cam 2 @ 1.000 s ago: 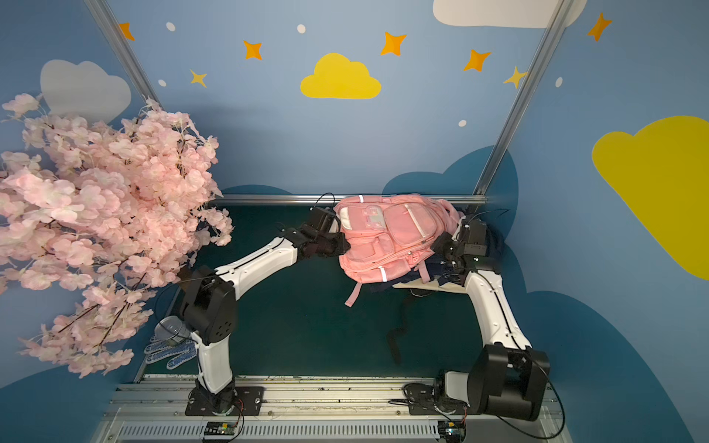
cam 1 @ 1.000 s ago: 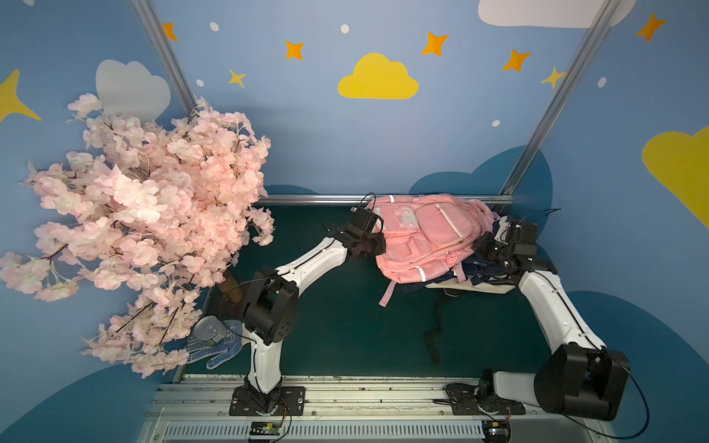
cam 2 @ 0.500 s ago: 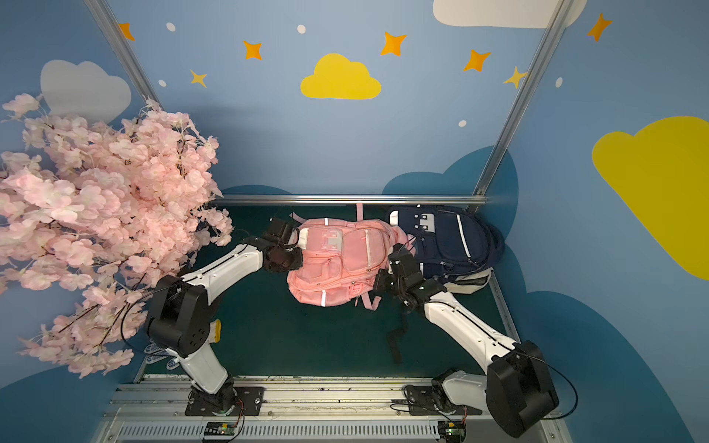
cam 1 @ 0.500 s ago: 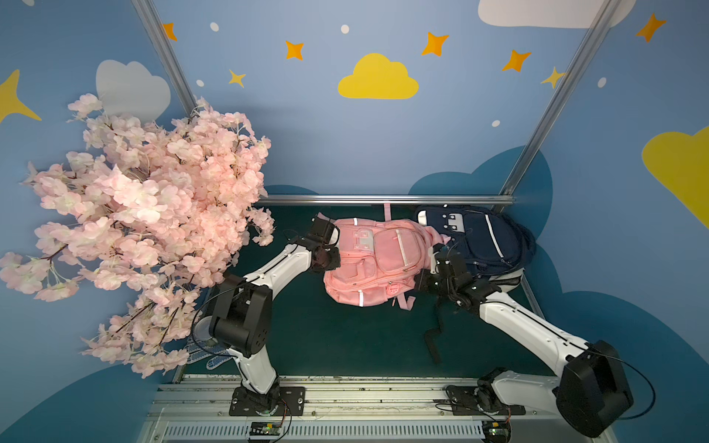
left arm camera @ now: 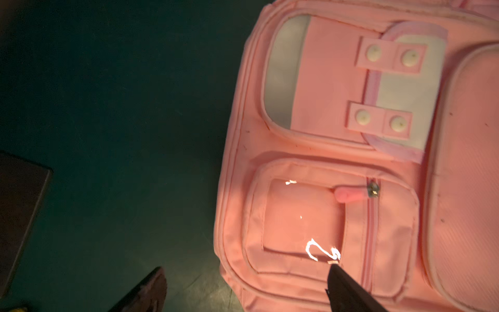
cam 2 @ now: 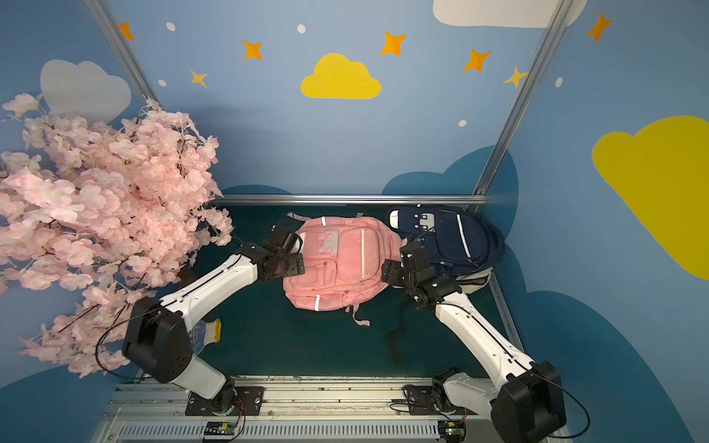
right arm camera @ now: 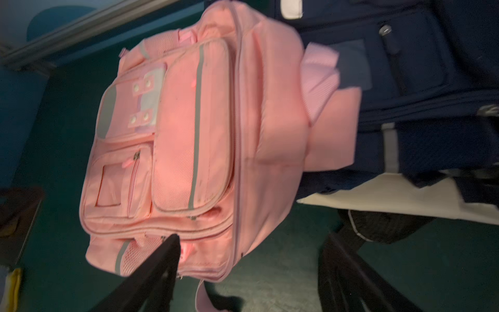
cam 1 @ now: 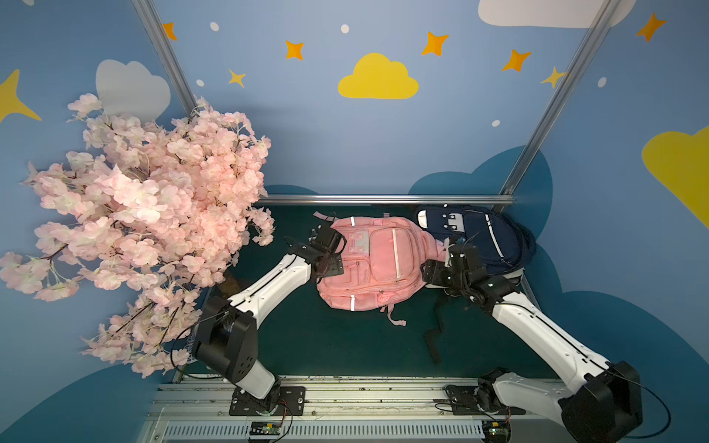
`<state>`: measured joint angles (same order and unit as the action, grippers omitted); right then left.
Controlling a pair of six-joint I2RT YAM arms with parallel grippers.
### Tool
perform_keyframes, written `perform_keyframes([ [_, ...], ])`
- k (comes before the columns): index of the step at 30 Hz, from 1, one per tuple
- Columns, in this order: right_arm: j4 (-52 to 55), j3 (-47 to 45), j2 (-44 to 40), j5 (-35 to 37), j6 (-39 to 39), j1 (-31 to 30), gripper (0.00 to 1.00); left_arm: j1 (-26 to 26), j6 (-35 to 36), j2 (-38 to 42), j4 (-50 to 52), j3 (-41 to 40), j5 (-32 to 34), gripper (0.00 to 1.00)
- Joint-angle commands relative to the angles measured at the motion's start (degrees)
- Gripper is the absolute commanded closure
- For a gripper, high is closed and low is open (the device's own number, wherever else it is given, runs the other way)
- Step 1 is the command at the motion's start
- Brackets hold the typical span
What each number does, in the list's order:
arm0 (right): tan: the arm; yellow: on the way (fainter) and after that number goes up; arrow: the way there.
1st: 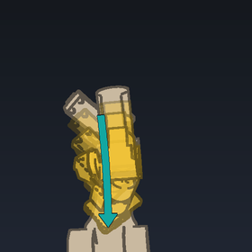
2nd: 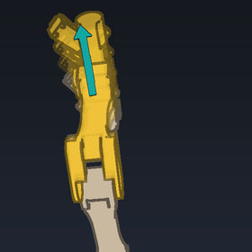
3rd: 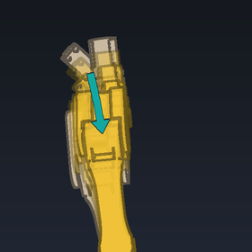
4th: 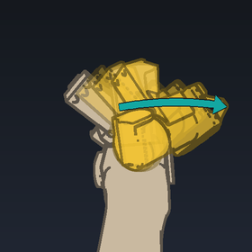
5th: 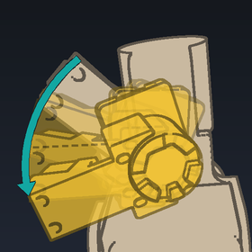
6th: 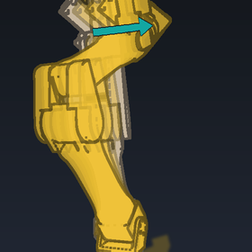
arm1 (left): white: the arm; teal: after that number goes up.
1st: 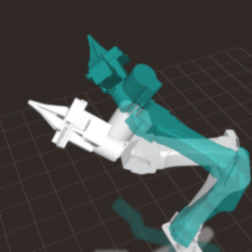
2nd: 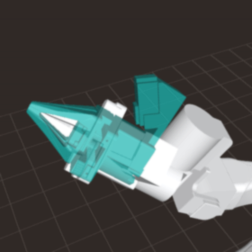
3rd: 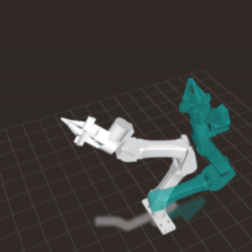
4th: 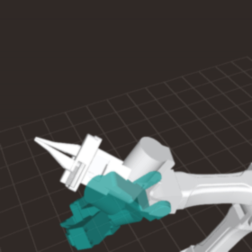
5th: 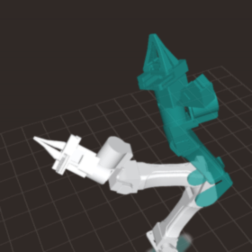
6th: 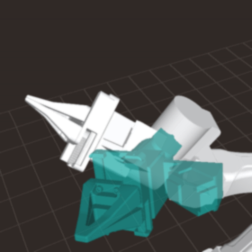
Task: Zip up the backpack
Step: Place the backpack at the center of the board, then adjust the backpack at the center of the board.
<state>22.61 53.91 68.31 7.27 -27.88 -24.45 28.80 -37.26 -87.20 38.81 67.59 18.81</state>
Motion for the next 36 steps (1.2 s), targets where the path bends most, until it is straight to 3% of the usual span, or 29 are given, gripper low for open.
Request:
perform_keyframes([
  [1,1.4,5.2,5.9,-2.5,3.9,4.1,0.15,3.1,-6.9,3.2,-4.8,-8.0,-5.5,0.06],
  [6,-0.4,12.1,16.6,-5.6,3.5,7.2,0.16,5.9,-14.0,4.1,-17.2,-18.2,-12.4,0.05],
  [10,1.0,16.9,23.7,-13.6,3.8,7.3,0.18,5.8,-14.4,0.1,-21.1,-19.0,-14.4,0.06],
  [15,4.9,19.1,28.8,-17.0,4.7,6.6,0.33,3.7,-15.0,-6.1,-20.6,-17.4,-14.4,0.22],
  [21,2.5,14.5,24.4,-18.4,4.5,2.6,0.8,-1.1,-12.2,-6.7,-20.0,-16.8,-12.3,0.52],
  [24,2.6,12.8,21.2,-17.6,3.6,-1.2,0.95,-4.6,-9.9,-5.2,-18.3,-15.8,-10.8,0.69],
  [29,2.0,8.3,15.3,-15.9,0.4,-7.9,1.0,-8.9,-6.2,-2.8,-14.7,-12.7,-7.0,0.84],
  [36,-3.2,-1.7,9.8,-14.4,-8.2,-19.9,1.0,-10.7,-2.5,-2.9,-10.3,-7.4,-1.7,0.82],
])
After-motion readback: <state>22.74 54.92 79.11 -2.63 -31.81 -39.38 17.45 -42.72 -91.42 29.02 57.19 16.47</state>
